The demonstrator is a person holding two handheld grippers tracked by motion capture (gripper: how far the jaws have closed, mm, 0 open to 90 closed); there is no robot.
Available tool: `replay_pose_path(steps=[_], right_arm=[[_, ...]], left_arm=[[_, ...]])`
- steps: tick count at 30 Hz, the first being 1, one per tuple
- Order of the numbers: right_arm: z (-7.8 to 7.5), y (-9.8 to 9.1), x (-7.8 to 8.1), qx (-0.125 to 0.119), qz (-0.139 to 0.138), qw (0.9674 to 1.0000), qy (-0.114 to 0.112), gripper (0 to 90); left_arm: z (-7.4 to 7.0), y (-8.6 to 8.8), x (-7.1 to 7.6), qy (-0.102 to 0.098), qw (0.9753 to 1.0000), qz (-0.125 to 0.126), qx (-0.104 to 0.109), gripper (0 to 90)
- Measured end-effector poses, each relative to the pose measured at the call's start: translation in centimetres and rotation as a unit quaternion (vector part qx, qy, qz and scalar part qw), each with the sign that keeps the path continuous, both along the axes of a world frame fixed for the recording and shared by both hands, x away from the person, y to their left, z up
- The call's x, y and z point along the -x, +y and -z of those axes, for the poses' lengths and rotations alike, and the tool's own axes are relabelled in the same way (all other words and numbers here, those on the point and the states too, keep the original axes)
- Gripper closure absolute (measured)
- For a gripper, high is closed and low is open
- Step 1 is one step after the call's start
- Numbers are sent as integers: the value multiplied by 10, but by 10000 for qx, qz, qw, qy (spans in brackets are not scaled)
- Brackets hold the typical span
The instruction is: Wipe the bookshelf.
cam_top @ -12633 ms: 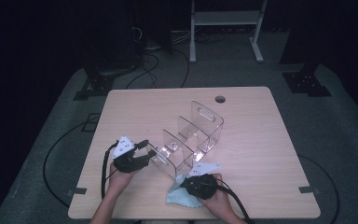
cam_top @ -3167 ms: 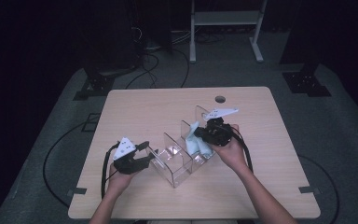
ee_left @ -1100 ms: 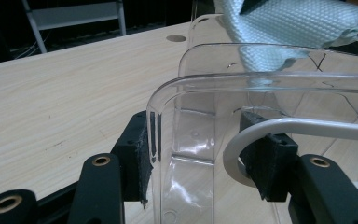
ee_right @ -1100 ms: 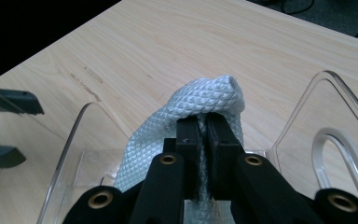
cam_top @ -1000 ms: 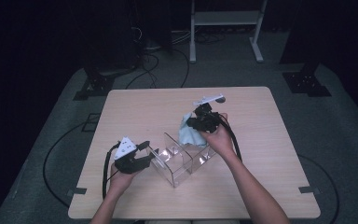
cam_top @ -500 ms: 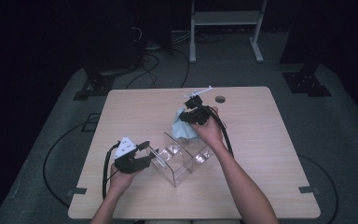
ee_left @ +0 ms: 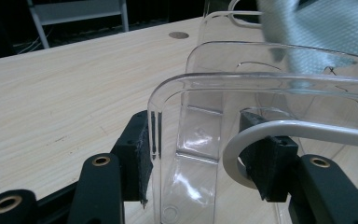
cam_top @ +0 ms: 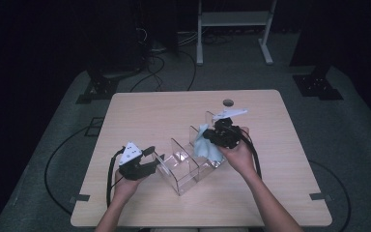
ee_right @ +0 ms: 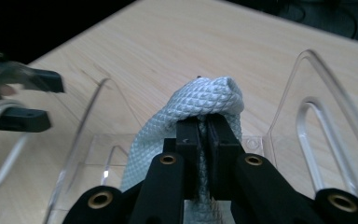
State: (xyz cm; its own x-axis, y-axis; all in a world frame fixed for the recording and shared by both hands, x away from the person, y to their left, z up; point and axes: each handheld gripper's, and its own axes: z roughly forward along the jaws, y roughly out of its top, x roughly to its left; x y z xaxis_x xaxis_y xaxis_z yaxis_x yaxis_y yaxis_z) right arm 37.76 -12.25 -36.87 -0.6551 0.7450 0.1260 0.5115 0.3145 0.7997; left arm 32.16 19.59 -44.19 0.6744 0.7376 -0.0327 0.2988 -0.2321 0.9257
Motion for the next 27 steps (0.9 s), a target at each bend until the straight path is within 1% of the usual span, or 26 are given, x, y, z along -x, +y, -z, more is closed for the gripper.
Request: replay_pose_path(steps=[1, 2, 4, 5, 6, 7, 8, 11, 13, 14, 15, 16, 17, 18, 20, 22, 24, 26, 27], right_arm=[[-5, -8, 10, -196, -114, 9997, -53, 846], [-5, -8, 10, -196, -114, 9997, -53, 846], [-10, -16, 21, -352, -246, 9990, -128, 846], [-14, -21, 34, -510, -356, 9980, -122, 847], [-14, -21, 34, -510, -356, 9980, -122, 847], [-16, -23, 47, -472, -423, 9977, -241, 847], [-16, -23, 47, -472, -423, 9977, -241, 847], [-14, -21, 60, -447, -637, 9968, -186, 846], [-11, -20, 65, -505, -769, 9957, -106, 846], [-9, -17, 69, -478, -819, 9954, -96, 846], [-4, -12, 71, -433, -893, 9951, -27, 846], [-4, -12, 71, -433, -893, 9951, -27, 846], [0, -8, 71, -365, -928, 9950, 8, 846], [4, -2, 70, -370, -958, 9947, 58, 846], [5, 0, 69, -364, -958, 9947, 61, 846], [7, 6, 65, -379, -944, 9948, 44, 845], [8, 11, 60, -338, -941, 9950, 45, 845], [6, 13, 58, -320, -951, 9949, 55, 846], [5, 12, 60, -271, -973, 9949, 27, 846]], left_arm=[[0, 0, 1, 6, 10000, -3, 7, 463], [0, 0, 1, 6, 10000, -3, 7, 464], [0, -1, 1, 7, 10000, -11, 23, 463], [0, -2, 0, 13, 10000, -14, 36, 463], [0, -2, 0, 13, 10000, -14, 36, 464], [0, -3, 0, 4, 10000, -6, 31, 464], [0, -4, 0, -2, 10000, 3, 24, 464], [0, -7, 1, -11, 10000, 26, -5, 464], [0, -9, 1, -7, 10000, 30, -9, 464], [0, -9, 1, -11, 10000, 31, -8, 464], [0, -10, 1, -17, 10000, 35, 0, 463], [0, -11, 1, -12, 10000, 39, 3, 463], [0, -12, 1, -2, 10000, 36, 1, 463], [0, -12, 1, -6, 10000, 36, 4, 463], [0, -12, 2, -3, 10000, 28, 18, 463], [1, -12, 2, -16, 10000, 34, 32, 463], [1, -12, 2, -21, 10000, 23, 41, 463], [1, -12, 2, -22, 10000, 9, 45, 463], [1, -12, 2, -22, 10000, 8, 44, 463]])
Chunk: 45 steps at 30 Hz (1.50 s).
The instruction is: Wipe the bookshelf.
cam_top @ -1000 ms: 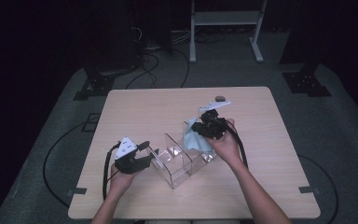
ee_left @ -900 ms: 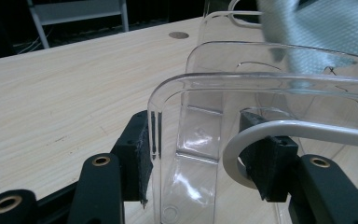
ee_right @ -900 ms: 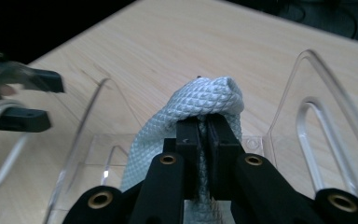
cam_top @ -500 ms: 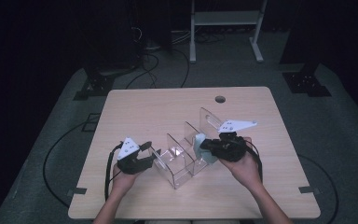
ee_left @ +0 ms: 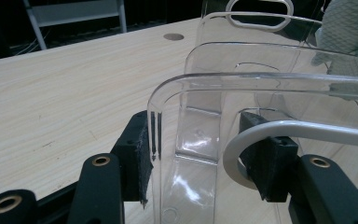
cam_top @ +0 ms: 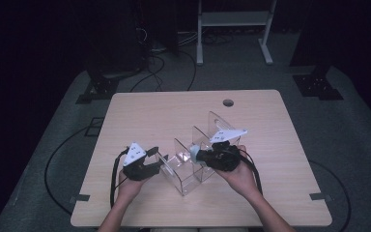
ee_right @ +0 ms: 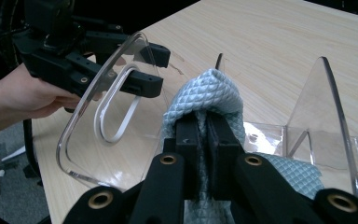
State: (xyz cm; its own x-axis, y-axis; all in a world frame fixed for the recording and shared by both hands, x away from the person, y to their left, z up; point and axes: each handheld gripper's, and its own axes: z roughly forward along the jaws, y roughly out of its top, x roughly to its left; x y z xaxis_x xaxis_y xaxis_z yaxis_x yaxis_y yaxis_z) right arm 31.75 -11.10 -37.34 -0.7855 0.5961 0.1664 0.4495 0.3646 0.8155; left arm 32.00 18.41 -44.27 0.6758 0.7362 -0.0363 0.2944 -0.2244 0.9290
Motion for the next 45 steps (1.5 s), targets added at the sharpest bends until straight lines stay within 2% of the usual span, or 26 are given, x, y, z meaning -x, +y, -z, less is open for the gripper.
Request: replay_pose_path(steps=[6, 10, 16, 23, 26, 29, 34, 38, 42, 44, 45], right_arm=[[1, -10, 19, 28, -33, 10000, -27, 846], [4, -8, 20, 74, -29, 10000, -53, 846], [3, 10, 1, 91, 14, 9998, -187, 846], [3, 5, 4, 117, 28, 9997, -219, 847], [3, 6, -5, 29, 76, 9999, -99, 846], [2, 15, -17, 0, 112, 9999, -1, 846], [-2, 38, -43, 184, 121, 9997, 51, 846], [-4, 48, -51, 317, 142, 9994, 52, 846], [-5, 45, -46, 337, 136, 9993, 22, 845], [-6, 37, -35, 411, 102, 9991, -64, 845], [-6, 37, -35, 411, 102, 9991, -64, 845]], left_arm=[[0, -1, 0, 12, 10000, -10, -19, 463], [0, -2, 0, -15, 10000, 0, -32, 464], [0, -2, 0, -16, 10000, 3, -14, 464], [0, -3, 0, -16, 10000, 36, -23, 464], [0, -3, 0, -11, 10000, 25, -23, 464], [0, -3, 0, -11, 10000, 19, 1, 464], [1, -2, 0, -43, 10000, 16, 28, 464], [1, -2, 0, -32, 10000, 10, 27, 465], [1, -3, 0, -16, 10000, 18, 36, 463], [1, -3, 0, -29, 10000, 27, 31, 464], [1, -3, 0, -29, 10000, 27, 31, 464]])
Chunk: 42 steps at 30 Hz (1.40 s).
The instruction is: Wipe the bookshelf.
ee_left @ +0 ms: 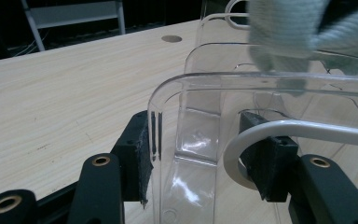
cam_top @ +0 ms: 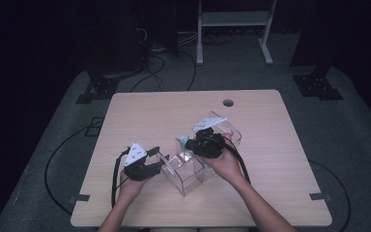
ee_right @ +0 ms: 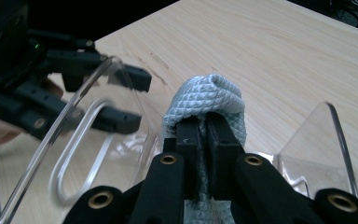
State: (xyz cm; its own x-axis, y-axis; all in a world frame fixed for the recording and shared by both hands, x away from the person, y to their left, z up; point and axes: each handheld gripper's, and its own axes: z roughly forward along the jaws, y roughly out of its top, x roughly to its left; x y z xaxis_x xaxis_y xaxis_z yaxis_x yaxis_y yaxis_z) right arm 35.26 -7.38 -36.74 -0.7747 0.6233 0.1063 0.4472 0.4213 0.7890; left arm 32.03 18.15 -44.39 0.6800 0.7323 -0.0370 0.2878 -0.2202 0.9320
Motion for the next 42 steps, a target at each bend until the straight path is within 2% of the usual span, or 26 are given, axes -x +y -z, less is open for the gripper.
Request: replay_pose_path(steps=[4, 7, 9, 10, 11, 12, 13, 14, 15, 16, 17, 21, 26, 28, 29, 30, 31, 32, 35, 36, 39, 42], right_arm=[[0, 0, 0, 35, 3, 10000, 2, 846], [0, 7, -8, 21, 36, 10000, 65, 845], [0, 19, -19, 132, 68, 9999, 45, 845], [0, 19, -19, 132, 68, 9999, 45, 845], [-1, 27, -27, 186, 115, 9997, 58, 846], [-1, 27, -27, 186, 115, 9997, 58, 846], [-1, 34, -34, 216, 164, 9996, 97, 846], [-1, 34, -34, 216, 164, 9996, 97, 846], [0, 42, -43, 247, 228, 9992, 193, 846], [0, 42, -43, 247, 228, 9992, 193, 846], [2, 48, -50, 276, 263, 9989, 272, 845], [5, 51, -57, 215, 321, 9984, 401, 844], [0, 38, -42, 141, 225, 9994, 202, 845], [-2, 32, -32, 203, 180, 9996, 88, 844], [-4, 26, -20, 259, 142, 9996, 20, 844], [-4, 26, -20, 259, 142, 9996, 20, 844], [-5, 18, -10, 270, 114, 9996, -26, 844], [-5, 18, -10, 270, 114, 9996, -26, 844], [-5, 3, 13, 327, 51, 9993, -176, 844], [-5, 3, 13, 327, 51, 9993, -176, 844], [-2, -7, 30, 367, 19, 9989, -306, 844], [0, -8, 31, 324, 32, 9989, -326, 845]], left_arm=[[0, -1, 0, -5, 10000, -4, -10, 465], [0, -1, 0, -8, 10000, -10, -2, 465], [0, 0, 0, -29, 10000, -1, -42, 465], [0, 0, 0, -29, 10000, -1, -42, 466], [0, -1, 0, -33, 10000, -6, -43, 466], [0, -1, 1, -27, 10000, -6, -53, 466], [0, -1, 1, -25, 10000, -6, -41, 466], [0, -1, 1, -24, 10000, -5, -42, 466], [0, -1, 0, -23, 10000, 1, -50, 465], [0, -1, 0, -23, 10000, 1, -50, 465], [0, 0, 0, -10, 10000, 3, -41, 465], [-1, 0, 1, 13, 10000, 0, -35, 463], [0, -1, 0, 15, 10000, -8, -13, 463], [0, -1, 0, 13, 10000, -10, -37, 463], [0, -1, 0, 2, 10000, -12, -25, 463], [0, -1, 0, 8, 10000, -18, -16, 463], [0, -1, 0, 18, 10000, -17, 6, 463], [0, -1, 0, 18, 10000, -17, 6, 463], [0, -1, 0, 21, 10000, -24, -3, 463], [0, -1, 0, 21, 10000, -24, -3, 463], [0, -1, 0, 16, 10000, -20, -35, 463], [0, -2, 0, 13, 10000, -28, -31, 464]])
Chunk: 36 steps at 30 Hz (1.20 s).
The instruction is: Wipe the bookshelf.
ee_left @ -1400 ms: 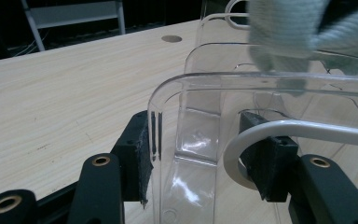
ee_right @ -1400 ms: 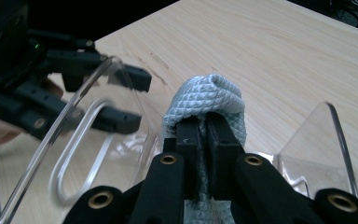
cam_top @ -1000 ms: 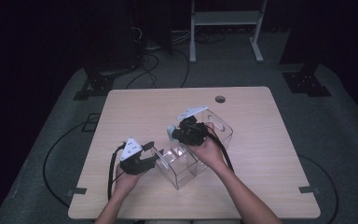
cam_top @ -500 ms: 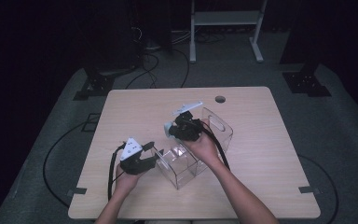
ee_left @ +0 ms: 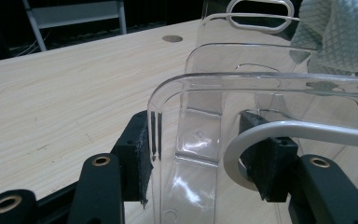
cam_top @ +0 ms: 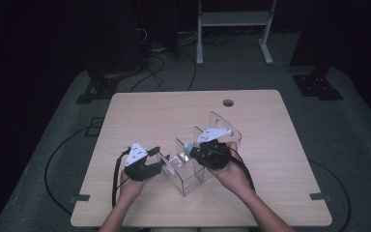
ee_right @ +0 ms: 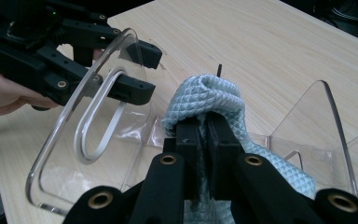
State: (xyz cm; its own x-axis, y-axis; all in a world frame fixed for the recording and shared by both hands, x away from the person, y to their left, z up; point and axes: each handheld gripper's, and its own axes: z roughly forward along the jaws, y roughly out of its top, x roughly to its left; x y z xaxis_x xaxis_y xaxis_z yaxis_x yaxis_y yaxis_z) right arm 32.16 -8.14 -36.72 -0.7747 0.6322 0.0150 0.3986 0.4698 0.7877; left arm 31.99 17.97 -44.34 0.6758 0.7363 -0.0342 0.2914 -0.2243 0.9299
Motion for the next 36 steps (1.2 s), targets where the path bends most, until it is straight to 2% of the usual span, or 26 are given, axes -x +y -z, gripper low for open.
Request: replay_pose_path(steps=[1, 7, 10, 11, 12, 13, 14, 15, 16, 17, 18, 20, 21, 22, 23, 24, 25, 28, 29, 30, 31, 32, 33, 36], right_arm=[[1, 2, -5, -88, 34, 9999, 58, 844], [1, 15, -24, -169, 82, 9998, 105, 843], [-3, 12, -25, -211, 74, 9997, 120, 844], [-6, 2, -20, -355, 82, 9993, 119, 843], [-6, 2, -20, -355, 82, 9993, 119, 843], [-14, -16, -12, -616, 107, 9980, 118, 844], [-14, -16, -12, -616, 107, 9980, 118, 844], [-22, -34, -4, -708, 149, 9974, 27, 843], [-22, -34, -4, -708, 149, 9974, 27, 843], [-30, -53, 5, -790, 217, 9966, -64, 843], [-30, -53, 5, -790, 217, 9966, -64, 843], [-34, -72, 13, -861, 311, 9957, -157, 843], [-35, -89, 19, -880, 421, 9950, -209, 842], [-35, -89, 19, -880, 421, 9950, -209, 842], [-33, -102, 23, -855, 565, 9945, -200, 841], [-33, -102, 23, -855, 565, 9945, -200, 841], [-27, -118, 24, -861, 755, 9933, -137, 841], [-20, -129, 22, -899, 901, 9919, -41, 841], [-8, -139, 16, -874, 1073, 9904, 9, 839], [-8, -139, 16, -874, 1073, 9904, 9, 839], [3, -143, 8, -957, 1087, 9894, 67, 839], [3, -143, 8, -957, 1087, 9894, 67, 839], [11, -143, 1, -819, 1191, 9895, -71, 842], [16, -141, -6, -856, 1223, 9888, -77, 843]], left_arm=[[0, 0, 0, -8, 10000, -10, -7, 465], [0, 2, -1, -25, 10000, -5, -1, 465], [0, 4, -1, -39, 10000, -1, 22, 465], [1, 7, -2, -22, 10000, -24, 46, 466], [1, 7, -2, -22, 10000, -24, 46, 466], [0, 11, -3, 5, 10000, -72, 52, 467], [0, 11, -3, 5, 10000, -72, 52, 468], [0, 12, -3, 10, 9999, -89, 51, 468], [0, 12, -3, 10, 9999, -89, 51, 468], [0, 12, -3, 13, 9999, -93, 43, 468], [0, 12, -3, 13, 9999, -93, 43, 468], [0, 12, -3, 9, 9999, -96, 37, 468], [0, 11, -3, 8, 9999, -99, 29, 468], [0, 11, -3, 8, 9999, -99, 29, 468], [0, 11, -4, 0, 9999, -102, 29, 469], [0, 11, -4, 0, 9999, -102, 29, 469], [0, 12, -4, 0, 9999, -107, 42, 469], [0, 12, -5, -2, 9999, -116, 62, 469], [1, 12, -5, -15, 9999, -117, 61, 470], [1, 12, -5, -15, 9999, -117, 61, 471], [1, 12, -5, -16, 9999, -114, 65, 471], [1, 12, -5, -15, 9999, -108, 58, 471], [1, 12, -5, -18, 9999, -105, 55, 471], [1, 12, -5, -24, 9999, -97, 56, 471]])
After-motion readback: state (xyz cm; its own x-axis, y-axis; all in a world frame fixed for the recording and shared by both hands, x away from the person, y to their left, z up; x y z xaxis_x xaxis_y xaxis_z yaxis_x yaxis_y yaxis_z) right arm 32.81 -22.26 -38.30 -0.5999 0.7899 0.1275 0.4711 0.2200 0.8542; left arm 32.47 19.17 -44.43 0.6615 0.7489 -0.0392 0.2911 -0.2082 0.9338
